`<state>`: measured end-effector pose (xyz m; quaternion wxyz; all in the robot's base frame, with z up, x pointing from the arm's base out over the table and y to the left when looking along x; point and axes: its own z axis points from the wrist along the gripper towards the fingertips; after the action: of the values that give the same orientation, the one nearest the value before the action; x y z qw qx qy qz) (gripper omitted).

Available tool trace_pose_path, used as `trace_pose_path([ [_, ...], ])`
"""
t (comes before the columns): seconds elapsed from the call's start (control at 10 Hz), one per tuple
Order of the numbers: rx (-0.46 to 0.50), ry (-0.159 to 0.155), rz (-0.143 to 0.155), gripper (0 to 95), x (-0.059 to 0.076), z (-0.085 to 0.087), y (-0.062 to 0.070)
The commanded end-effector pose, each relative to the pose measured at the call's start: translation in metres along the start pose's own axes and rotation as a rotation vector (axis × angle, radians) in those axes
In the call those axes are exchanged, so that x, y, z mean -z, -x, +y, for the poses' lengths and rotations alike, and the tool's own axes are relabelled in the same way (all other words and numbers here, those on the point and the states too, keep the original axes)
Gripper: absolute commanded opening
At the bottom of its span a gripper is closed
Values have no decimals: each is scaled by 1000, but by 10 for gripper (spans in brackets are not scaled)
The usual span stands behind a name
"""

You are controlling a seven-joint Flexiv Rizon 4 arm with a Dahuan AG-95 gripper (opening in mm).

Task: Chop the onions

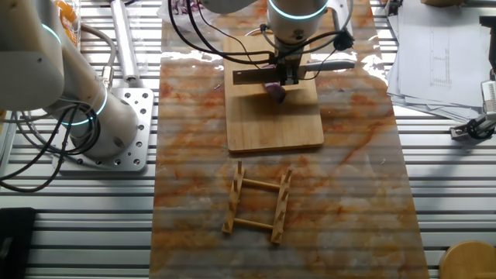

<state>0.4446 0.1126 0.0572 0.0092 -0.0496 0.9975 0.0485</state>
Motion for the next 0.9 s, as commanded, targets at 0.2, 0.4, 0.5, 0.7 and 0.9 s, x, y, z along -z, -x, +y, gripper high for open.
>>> trace_pose_path([
  [0.2,5,0,-4,0,-6,-1,1],
  [0.4,-1,-7,-10,0,-17,6,1],
  [0.5,-4,-16,-12,0,-21,9,2],
  [0.7,-6,-33,-10,0,-25,11,0],
  [0.9,-10,-23,-21,0,-25,10,-1],
])
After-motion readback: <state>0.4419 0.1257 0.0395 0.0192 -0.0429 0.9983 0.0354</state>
